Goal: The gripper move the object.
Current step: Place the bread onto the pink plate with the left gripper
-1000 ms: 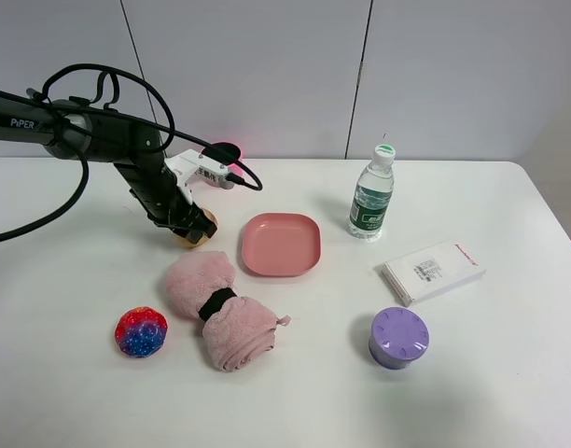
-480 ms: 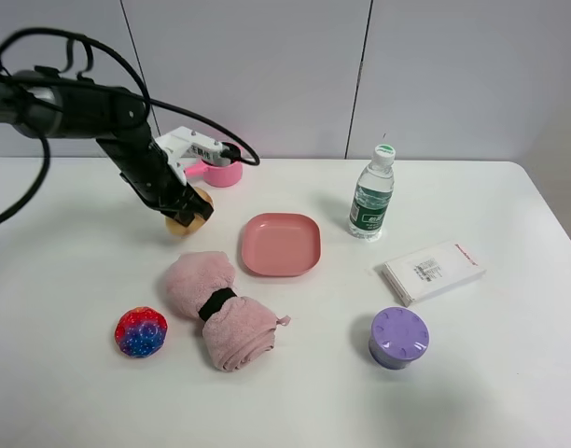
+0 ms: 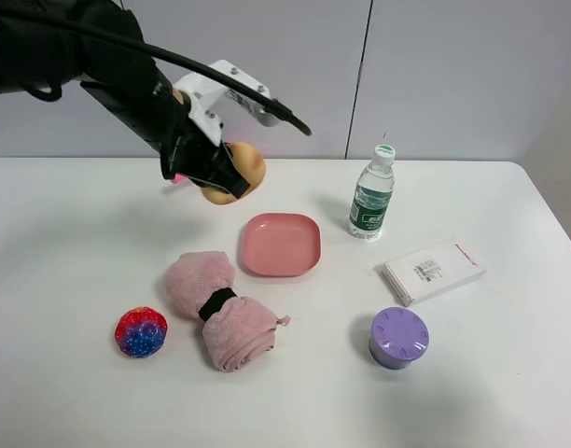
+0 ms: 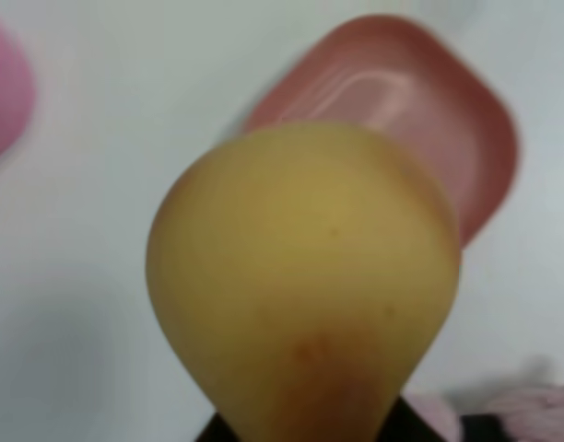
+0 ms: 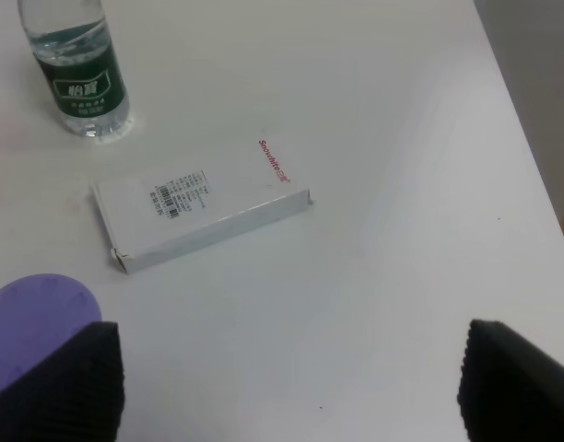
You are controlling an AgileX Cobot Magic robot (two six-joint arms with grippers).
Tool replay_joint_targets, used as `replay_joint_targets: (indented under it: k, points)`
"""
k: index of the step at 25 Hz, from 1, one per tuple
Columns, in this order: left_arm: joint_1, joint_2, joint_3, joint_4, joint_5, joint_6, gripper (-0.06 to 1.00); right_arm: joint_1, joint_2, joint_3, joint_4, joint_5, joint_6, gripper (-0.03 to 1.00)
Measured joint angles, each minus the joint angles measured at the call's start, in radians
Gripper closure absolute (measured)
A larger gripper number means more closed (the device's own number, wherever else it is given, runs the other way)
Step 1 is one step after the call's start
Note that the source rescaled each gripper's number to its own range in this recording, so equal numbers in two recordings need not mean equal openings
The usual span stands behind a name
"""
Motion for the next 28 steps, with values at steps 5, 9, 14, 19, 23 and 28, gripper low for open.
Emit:
replay_joint_targets:
  k: [5, 9, 14, 19, 23, 28]
  points:
    - [-0.122, 0.000, 0.000, -0.005, -0.008, 0.004, 0.94, 0.000, 0.000, 0.000, 0.000, 0.000, 0.000, -0.03]
    - [-0.182, 0.003, 0.000, -0.006, -0.056, 0.004, 0.94, 0.000, 0.000, 0.000, 0.000, 0.000, 0.000, -0.03]
    - [-0.190, 0.085, -0.031, 0.012, -0.144, 0.008, 0.94, 0.000, 0.000, 0.000, 0.000, 0.000, 0.000, -0.03]
    - [-0.190, 0.234, -0.179, 0.074, -0.099, 0.008, 0.94, 0.000, 0.000, 0.000, 0.000, 0.000, 0.000, -0.03]
    - [-0.178, 0.339, -0.299, 0.095, -0.068, 0.008, 0.94, 0.000, 0.000, 0.000, 0.000, 0.000, 0.000, -0.03]
    - [-0.134, 0.435, -0.364, 0.095, -0.042, -0.029, 0.94, 0.000, 0.000, 0.000, 0.000, 0.000, 0.000, -0.03]
